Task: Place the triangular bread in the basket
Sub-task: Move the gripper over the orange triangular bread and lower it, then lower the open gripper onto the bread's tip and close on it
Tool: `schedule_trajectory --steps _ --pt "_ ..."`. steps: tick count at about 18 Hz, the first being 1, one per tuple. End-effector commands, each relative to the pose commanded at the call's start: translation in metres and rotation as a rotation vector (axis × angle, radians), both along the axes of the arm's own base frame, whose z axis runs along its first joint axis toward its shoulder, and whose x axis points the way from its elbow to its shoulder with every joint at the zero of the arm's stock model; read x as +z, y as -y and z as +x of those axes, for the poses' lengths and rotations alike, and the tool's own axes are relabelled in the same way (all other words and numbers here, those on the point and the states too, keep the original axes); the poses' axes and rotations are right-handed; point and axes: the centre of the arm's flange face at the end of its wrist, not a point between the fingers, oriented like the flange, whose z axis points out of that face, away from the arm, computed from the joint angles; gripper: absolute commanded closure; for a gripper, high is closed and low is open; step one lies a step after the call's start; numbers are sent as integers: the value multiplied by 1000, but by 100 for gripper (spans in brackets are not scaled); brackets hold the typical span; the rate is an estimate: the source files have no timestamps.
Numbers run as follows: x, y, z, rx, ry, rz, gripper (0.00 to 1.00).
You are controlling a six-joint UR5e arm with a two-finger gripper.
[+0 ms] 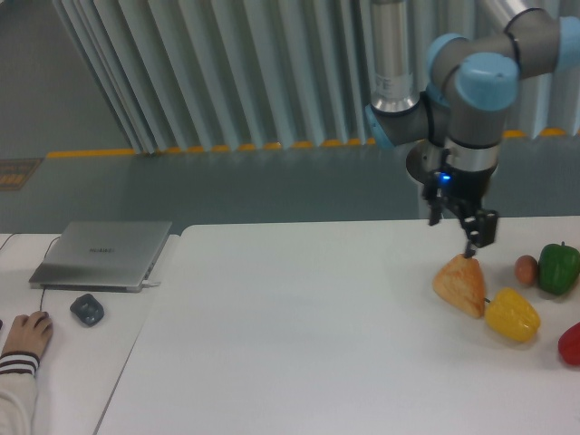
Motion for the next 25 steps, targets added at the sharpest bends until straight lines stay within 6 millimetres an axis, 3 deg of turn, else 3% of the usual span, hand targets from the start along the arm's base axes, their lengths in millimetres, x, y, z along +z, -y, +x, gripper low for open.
schedule_trajectory --steps 2,7,11,21,25 --pt "-13 -4 13 -41 -52 -85 0" --pt "-44 -1 24 -77 -83 -198 0" --pt "-75 -17 41 -141 -134 -317 0" --pt "-110 -30 35 -212 -135 -396 0" --pt "-116 -35 33 -241 -130 -401 0"
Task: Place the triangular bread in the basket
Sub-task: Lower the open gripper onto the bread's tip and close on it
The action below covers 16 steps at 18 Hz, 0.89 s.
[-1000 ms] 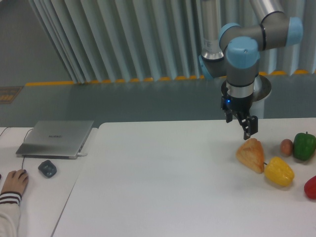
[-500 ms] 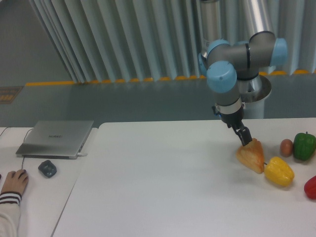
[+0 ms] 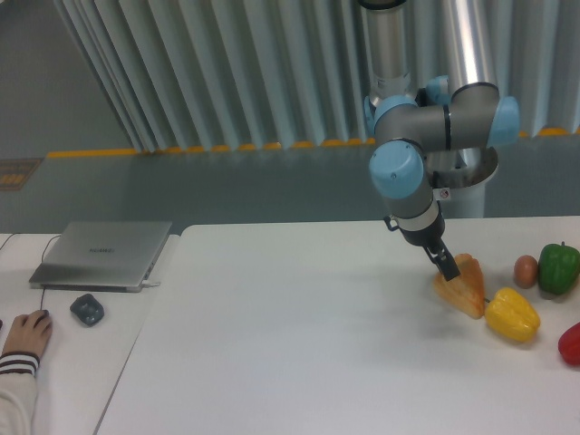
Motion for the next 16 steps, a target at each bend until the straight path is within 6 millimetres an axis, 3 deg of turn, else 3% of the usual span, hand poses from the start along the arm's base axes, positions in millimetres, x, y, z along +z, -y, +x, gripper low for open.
schedule_trajectory --steps 13,14,16 --pt "-23 -1 -8 -65 12 -43 5" --pt "-23 0 -10 -62 10 -45 12" --pt "-25 0 -10 -62 12 -48 14"
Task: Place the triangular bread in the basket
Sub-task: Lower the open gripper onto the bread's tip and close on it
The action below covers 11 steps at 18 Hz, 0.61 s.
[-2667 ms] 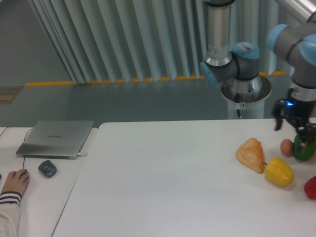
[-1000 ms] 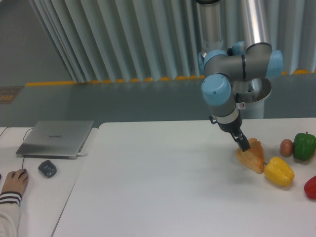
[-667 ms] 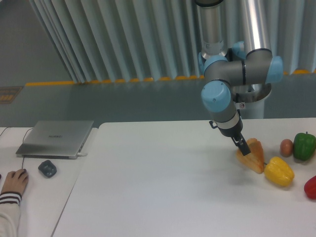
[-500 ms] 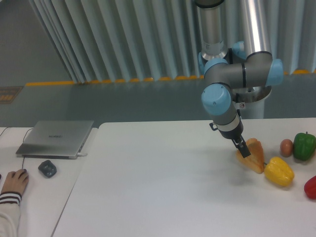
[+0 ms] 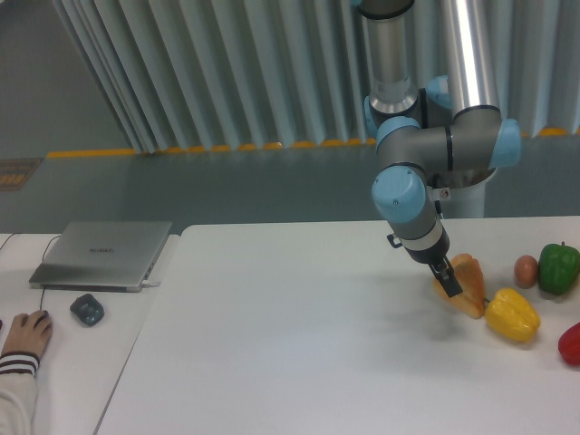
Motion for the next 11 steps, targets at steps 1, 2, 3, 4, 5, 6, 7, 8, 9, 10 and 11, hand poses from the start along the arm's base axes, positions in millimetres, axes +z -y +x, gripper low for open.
schedule_trajectory --steps 1,2,3,4,5,6,7,8,9,10,11 --pt "-2 -1 0 0 2 -2 14" --pt "-3 -1 -1 0 2 -5 14" --pt "-4 -1 -1 -1 0 -8 14" --pt "-5 0 -1 -1 2 -10 15" --pt "-5 0 -1 -1 2 -10 18" --pt "-6 -1 -1 -1 3 -11 19" --pt "-6 -1 -1 -1 1 -9 21" --pt "-7 0 -2 0 2 -10 23" --pt "-7 0 -2 -1 1 -9 26" --pt "-6 0 -2 1 1 -8 27" --pt "-6 0 -2 2 0 -8 30"
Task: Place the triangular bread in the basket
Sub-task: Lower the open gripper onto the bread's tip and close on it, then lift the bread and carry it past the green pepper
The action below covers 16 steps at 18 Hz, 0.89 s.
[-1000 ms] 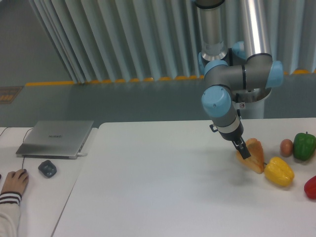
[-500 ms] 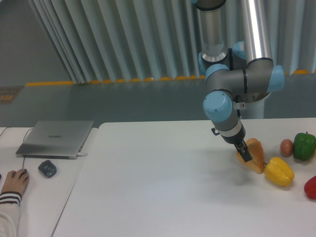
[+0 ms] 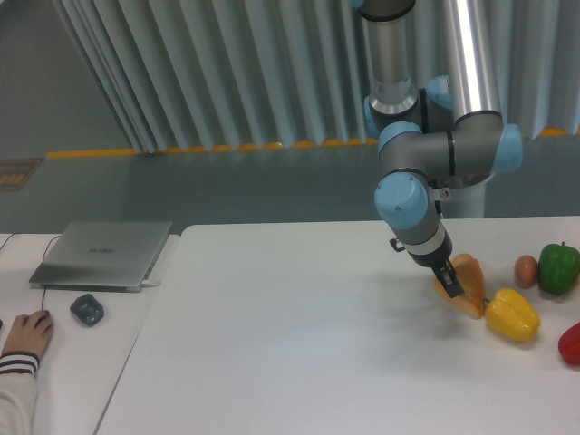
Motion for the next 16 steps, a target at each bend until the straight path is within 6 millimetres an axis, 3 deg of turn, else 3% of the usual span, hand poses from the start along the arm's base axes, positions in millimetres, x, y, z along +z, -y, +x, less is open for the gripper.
schedule_trajectory --steps 1,5,6,8,13,16 --pt "0 0 0 -1 2 1 34" --pt "2 0 -1 3 1 6 67" --pt "2 0 -1 4 0 8 69" --pt "5 0 -1 3 -2 12 83" --pt "13 -4 2 5 -4 33 90" --pt "46 -7 12 13 9 120 90"
